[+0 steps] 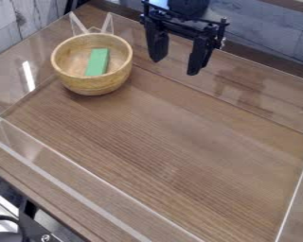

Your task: Move green stick from inside the wooden bowl to the table next to it

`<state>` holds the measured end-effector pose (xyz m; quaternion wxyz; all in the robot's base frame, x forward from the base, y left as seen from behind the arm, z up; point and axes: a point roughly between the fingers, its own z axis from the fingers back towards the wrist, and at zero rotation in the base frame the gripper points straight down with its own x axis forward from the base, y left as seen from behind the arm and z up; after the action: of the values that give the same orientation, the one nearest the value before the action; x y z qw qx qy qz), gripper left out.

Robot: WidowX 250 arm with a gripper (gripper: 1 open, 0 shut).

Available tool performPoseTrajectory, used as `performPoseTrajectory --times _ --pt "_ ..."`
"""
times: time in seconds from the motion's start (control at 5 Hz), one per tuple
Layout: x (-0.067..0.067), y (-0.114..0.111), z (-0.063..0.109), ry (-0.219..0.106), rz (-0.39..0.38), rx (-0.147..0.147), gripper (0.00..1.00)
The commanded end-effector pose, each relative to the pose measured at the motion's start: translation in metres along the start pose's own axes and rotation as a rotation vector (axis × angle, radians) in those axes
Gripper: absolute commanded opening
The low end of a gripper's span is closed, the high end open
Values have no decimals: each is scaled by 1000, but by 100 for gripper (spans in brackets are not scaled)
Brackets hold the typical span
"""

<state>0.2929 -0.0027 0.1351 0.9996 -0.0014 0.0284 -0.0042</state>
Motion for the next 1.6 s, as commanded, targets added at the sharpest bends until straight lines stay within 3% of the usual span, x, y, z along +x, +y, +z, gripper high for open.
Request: performPoseTrajectory --times 0.0,0.4,0.6,0.8,1.2,1.4 --pt "-4 35 10 -23 53 -7 100" --pt "-5 94 3 -48 144 -12 100" --pt "-1 98 -5 -52 193 -19 0" --pt "-2 98 -7 -56 268 -37 100" --pt "-3 96 -9 -65 358 -63 100" --pt "3 108 -12 -71 417 -77 100"
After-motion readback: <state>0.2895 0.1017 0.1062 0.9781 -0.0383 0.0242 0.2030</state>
